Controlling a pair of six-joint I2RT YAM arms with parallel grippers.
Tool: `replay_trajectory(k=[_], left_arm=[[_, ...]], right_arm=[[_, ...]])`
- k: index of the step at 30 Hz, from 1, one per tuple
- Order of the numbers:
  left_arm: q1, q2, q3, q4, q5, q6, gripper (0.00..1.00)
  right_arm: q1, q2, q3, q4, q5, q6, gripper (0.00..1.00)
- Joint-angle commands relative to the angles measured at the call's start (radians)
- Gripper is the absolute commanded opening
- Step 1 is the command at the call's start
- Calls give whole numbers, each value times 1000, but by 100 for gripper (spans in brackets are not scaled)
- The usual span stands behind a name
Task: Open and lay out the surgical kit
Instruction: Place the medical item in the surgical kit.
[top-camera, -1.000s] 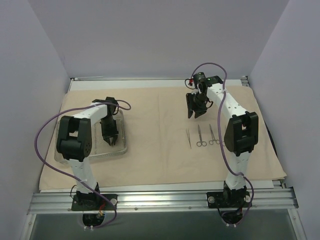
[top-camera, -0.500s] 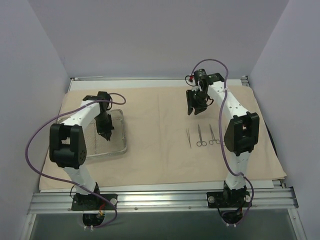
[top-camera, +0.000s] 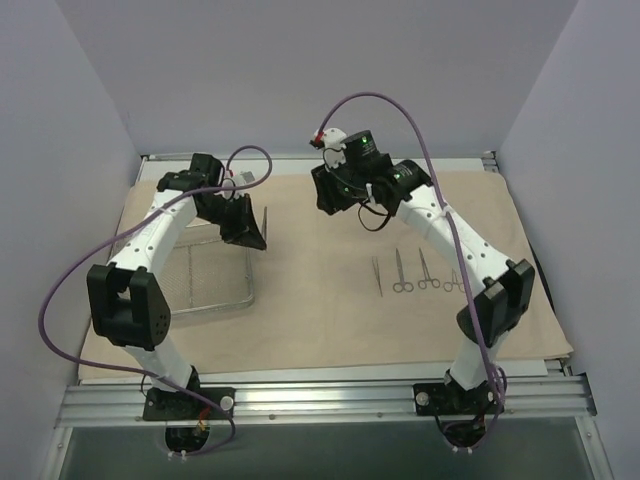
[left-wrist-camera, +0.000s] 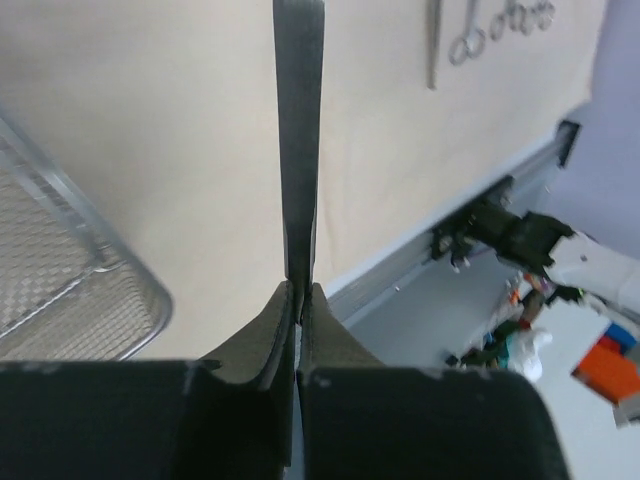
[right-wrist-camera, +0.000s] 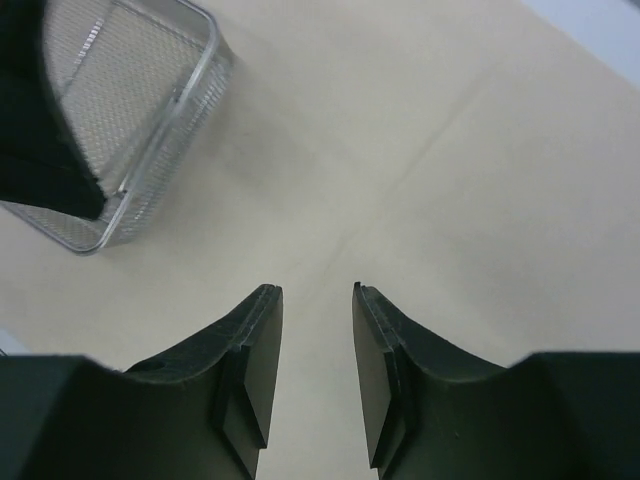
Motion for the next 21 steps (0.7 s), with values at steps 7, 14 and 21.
replay_trajectory(k=[7, 14, 21], left_arm=[[-67, -9, -87, 220, 431, -28, 2], [-145, -73, -231, 387, 487, -152, 2], [-266, -82, -289, 401, 507, -150, 2]], right_arm=[[96, -276, -341, 142, 15, -413, 40], [104, -438, -478, 107, 8, -740, 42], [106, -480, -497, -4, -92, -1038, 54]])
